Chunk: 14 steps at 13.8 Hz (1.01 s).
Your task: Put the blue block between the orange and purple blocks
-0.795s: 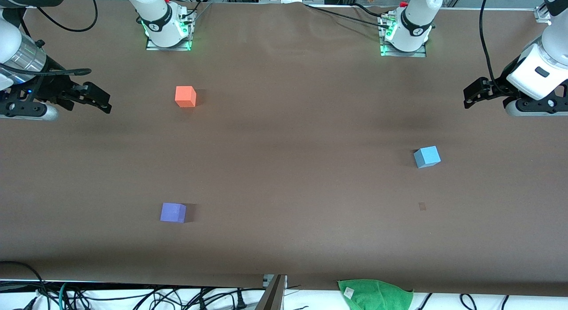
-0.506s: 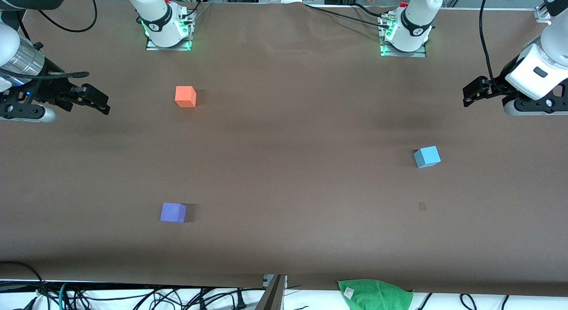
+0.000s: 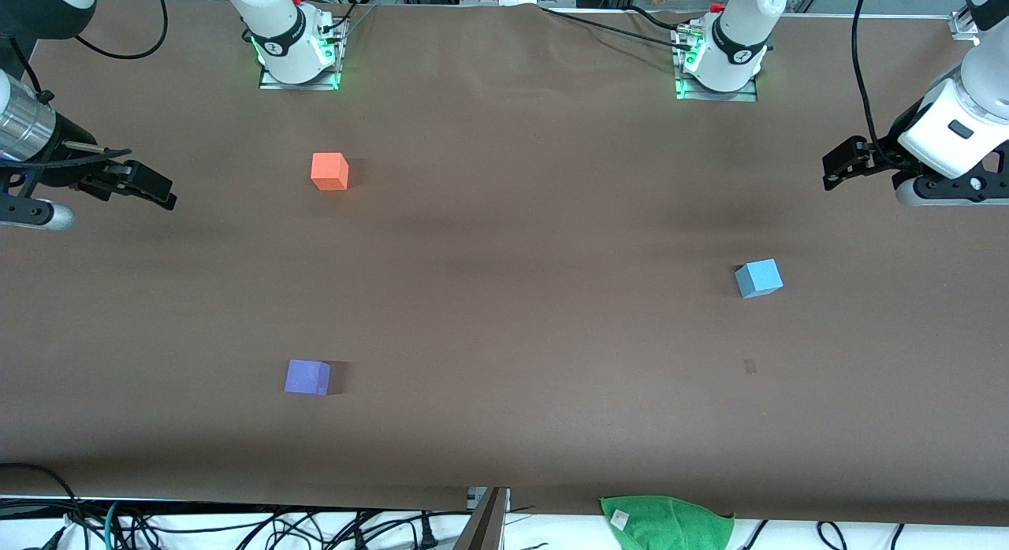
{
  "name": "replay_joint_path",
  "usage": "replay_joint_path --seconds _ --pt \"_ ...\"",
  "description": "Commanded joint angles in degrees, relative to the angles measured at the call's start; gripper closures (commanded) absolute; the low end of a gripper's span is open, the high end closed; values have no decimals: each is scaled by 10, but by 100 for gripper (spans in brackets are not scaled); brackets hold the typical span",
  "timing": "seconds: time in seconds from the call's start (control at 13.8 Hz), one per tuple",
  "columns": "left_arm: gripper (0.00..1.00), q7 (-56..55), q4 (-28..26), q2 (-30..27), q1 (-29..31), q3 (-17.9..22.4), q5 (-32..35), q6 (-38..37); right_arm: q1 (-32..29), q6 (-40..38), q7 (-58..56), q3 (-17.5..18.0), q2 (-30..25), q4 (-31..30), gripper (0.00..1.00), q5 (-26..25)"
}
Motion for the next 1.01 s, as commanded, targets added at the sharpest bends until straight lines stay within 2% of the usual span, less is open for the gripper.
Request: replay_joint_path --seconds 0.0,0.65,0.94 --pt "0 -4 10 3 3 0 -1 -8 -5 -28 -4 2 -1 5 0 -4" --pt "0 5 12 15 3 0 1 -16 -1 -11 -4 6 -4 9 0 -2" --pt "0 4 13 24 6 -1 7 -35 5 34 1 9 -5 10 0 7"
